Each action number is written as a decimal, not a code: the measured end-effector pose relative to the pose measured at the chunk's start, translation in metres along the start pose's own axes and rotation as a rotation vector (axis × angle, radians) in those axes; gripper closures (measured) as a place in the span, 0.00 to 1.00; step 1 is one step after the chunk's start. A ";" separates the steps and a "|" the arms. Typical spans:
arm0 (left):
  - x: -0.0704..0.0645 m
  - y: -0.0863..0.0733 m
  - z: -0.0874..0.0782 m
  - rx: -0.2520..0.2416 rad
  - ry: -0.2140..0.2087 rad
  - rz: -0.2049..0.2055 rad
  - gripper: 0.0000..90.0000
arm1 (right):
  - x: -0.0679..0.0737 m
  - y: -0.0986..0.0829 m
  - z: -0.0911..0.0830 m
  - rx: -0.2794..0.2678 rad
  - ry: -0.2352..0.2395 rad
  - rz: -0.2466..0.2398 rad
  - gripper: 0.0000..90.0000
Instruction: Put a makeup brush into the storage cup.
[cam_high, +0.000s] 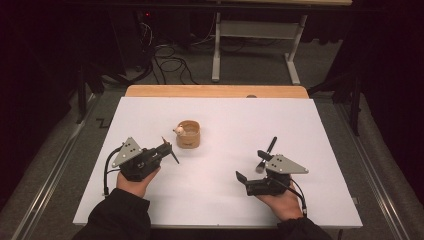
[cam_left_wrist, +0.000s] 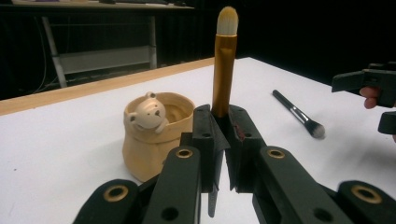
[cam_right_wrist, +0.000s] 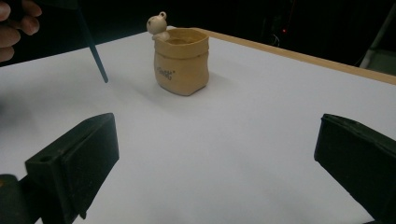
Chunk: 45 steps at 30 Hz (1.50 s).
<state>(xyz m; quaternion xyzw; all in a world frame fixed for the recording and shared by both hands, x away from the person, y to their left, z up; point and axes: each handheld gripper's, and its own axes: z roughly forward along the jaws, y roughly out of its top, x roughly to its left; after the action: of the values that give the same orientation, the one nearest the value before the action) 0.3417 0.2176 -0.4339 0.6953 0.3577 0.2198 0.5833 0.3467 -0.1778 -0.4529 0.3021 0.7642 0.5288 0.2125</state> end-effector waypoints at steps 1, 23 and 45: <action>0.001 0.000 -0.001 -0.003 0.002 -0.003 0.92 | -0.001 0.000 -0.001 -0.001 -0.003 0.001 0.01; 0.010 0.008 -0.003 -0.032 0.025 -0.032 0.92 | -0.011 0.001 -0.011 -0.026 -0.037 0.012 0.00; 0.008 0.028 0.015 -0.021 0.034 -0.046 0.93 | -0.026 -0.012 -0.033 -0.014 -0.062 0.038 0.00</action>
<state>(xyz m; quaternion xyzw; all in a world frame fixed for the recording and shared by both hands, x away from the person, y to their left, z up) 0.3640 0.2120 -0.4111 0.6769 0.3812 0.2221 0.5893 0.3414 -0.2212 -0.4529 0.3313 0.7476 0.5286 0.2279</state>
